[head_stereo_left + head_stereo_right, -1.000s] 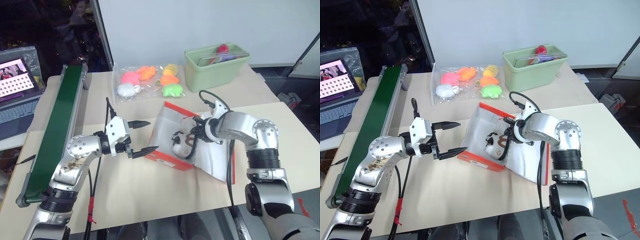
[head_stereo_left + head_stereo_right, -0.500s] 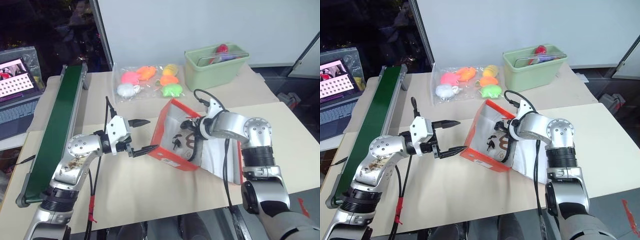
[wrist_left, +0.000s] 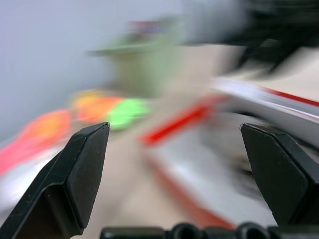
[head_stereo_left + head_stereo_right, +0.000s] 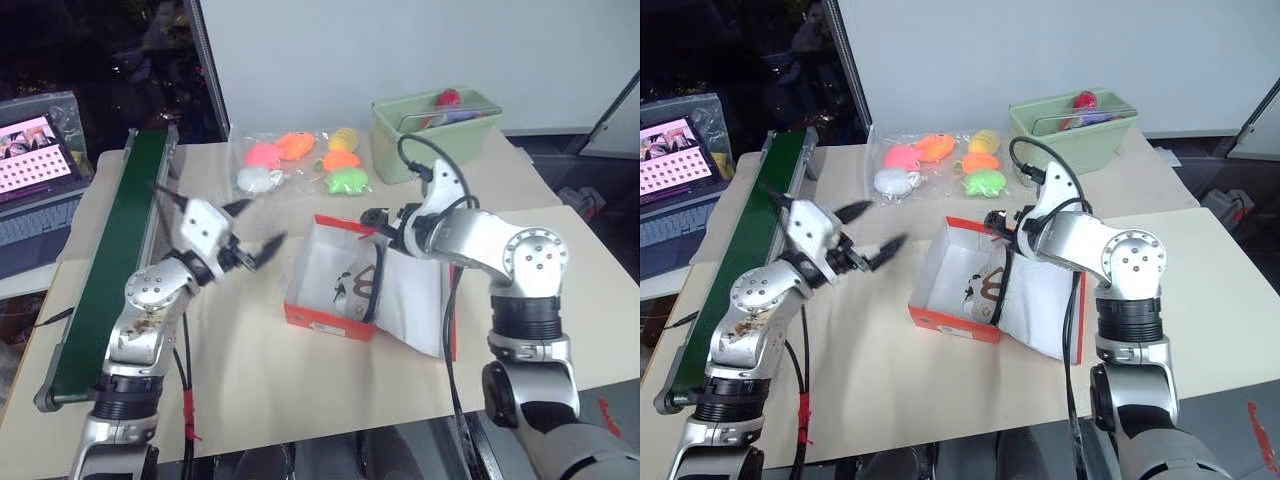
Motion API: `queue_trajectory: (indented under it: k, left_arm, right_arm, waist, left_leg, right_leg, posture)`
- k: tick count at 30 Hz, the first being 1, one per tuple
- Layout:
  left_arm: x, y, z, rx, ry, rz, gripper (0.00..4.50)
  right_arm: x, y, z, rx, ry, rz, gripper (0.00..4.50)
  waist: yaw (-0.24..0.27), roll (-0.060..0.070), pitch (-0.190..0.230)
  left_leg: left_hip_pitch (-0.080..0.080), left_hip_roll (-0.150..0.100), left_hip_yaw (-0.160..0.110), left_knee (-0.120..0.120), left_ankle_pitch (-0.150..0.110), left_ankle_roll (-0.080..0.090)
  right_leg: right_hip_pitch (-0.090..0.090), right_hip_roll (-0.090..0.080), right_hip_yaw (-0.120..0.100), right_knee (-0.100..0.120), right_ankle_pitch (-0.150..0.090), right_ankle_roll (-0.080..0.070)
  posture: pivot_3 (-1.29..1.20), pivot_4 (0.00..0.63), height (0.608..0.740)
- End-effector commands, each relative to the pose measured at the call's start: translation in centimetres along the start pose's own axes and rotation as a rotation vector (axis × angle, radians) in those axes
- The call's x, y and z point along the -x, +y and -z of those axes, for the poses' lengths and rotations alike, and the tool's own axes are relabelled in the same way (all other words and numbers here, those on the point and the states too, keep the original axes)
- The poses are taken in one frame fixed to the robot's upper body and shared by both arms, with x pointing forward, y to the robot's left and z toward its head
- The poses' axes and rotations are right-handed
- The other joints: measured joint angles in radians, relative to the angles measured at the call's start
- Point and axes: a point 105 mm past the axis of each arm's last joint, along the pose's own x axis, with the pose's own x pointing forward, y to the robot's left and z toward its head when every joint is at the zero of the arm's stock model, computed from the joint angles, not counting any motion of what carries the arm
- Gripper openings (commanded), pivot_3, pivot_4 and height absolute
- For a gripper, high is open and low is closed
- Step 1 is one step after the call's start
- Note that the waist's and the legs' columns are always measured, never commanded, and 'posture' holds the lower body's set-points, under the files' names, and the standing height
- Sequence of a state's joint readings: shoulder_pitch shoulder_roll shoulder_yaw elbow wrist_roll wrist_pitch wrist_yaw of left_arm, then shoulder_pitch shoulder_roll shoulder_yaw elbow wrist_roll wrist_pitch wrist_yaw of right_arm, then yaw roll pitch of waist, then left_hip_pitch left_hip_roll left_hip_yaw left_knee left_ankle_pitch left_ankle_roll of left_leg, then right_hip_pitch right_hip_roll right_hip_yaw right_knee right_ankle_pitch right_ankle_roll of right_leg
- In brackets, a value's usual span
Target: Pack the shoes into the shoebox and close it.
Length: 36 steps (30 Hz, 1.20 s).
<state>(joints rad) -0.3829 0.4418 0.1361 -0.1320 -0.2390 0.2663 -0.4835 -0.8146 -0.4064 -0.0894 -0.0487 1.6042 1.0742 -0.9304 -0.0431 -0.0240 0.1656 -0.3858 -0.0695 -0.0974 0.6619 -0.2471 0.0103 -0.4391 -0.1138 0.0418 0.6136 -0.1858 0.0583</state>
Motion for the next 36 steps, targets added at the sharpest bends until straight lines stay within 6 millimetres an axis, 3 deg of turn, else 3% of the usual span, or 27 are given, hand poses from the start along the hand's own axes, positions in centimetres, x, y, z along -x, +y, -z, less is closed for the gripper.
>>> queue_trajectory:
  k: [1,2,4,6,12,18,29,36]
  left_arm:
    - [2.1,6.3,-1.3,0.035,-0.023,-0.46,4.5]
    - [2.8,7.0,-1.3,0.035,-0.017,-0.528,4.5]
    - [4.4,8.0,-0.8,0.037,0.022,-0.638,4.5]
    - [5.7,8.6,-0.1,0.035,0.063,-0.695,4.5]
    - [9.3,10.1,3.2,0.017,0.223,-0.756,4.5]
    - [11.8,12.1,3.3,0.015,0.247,-0.828,4.5]
    - [13.2,12.2,3.8,0.025,0.265,-0.853,4.5]
    - [13.1,12.5,4.2,0.034,0.279,-0.873,4.5]
  right_arm:
    - [3.6,4.4,-3.6,0.445,-0.309,-0.223,4.47]
    - [4.2,5.3,-3.1,0.641,-0.355,-0.266,4.47]
    - [5.2,6.5,0.1,0.981,-0.36,-0.425,4.47]
    - [5.5,6.3,2.7,1.084,-0.314,-0.562,4.47]
    - [3.8,5.1,4.2,0.966,-0.336,-0.664,4.47]
    - [3.2,5.4,5.8,0.85,-0.303,-0.763,4.47]
    - [4.5,6.9,8.1,0.772,-0.27,-0.933,4.47]
    - [5.3,7.3,9.4,0.84,-0.202,-1.032,4.47]
  waist:
    - [-0.002,0.0,0.0]
    - [-0.002,0.0,0.0]
    - [-0.002,0.0,0.0]
    - [-0.005,-0.002,-0.001]
    - [0.0,-0.004,-0.002]
    - [0.013,-0.005,-0.001]
    - [0.024,-0.005,-0.001]
    - [0.026,-0.005,-0.001]
  left_leg:
    - [0.0,0.001,0.0,0.0,0.0,0.0]
    - [-0.001,0.0,0.001,0.001,0.0,0.0]
    - [-0.002,0.0,0.001,0.002,-0.001,0.001]
    - [-0.001,0.001,0.001,0.003,-0.001,0.001]
    - [0.003,0.003,0.003,0.005,-0.002,-0.002]
    - [0.007,0.004,0.0,0.006,-0.001,-0.003]
    - [0.007,0.006,-0.001,0.006,-0.005,-0.008]
    - [0.007,0.006,0.0,0.006,-0.005,-0.009]
  right_leg:
    - [0.0,0.001,0.0,0.0,0.0,0.0]
    - [0.0,0.0,0.0,0.0,0.0,0.0]
    - [-0.002,0.001,-0.001,-0.001,0.0,0.001]
    - [-0.001,0.001,-0.002,-0.002,-0.002,0.004]
    - [0.001,0.001,0.0,-0.003,0.001,-0.001]
    - [0.005,0.003,0.0,-0.003,0.003,-0.002]
    - [0.002,0.004,0.0,-0.003,0.003,-0.002]
    - [0.002,0.004,0.0,-0.003,0.003,-0.002]
  posture:
    - [0.0,0.15,0.74]
    - [0.0,0.15,0.74]
    - [0.0,0.15,0.74]
    - [0.0,0.15,0.74]
    - [0.0,0.15,0.74]
    - [0.0,0.15,0.74]
    - [0.0,0.15,0.74]
    - [0.0,0.15,0.74]
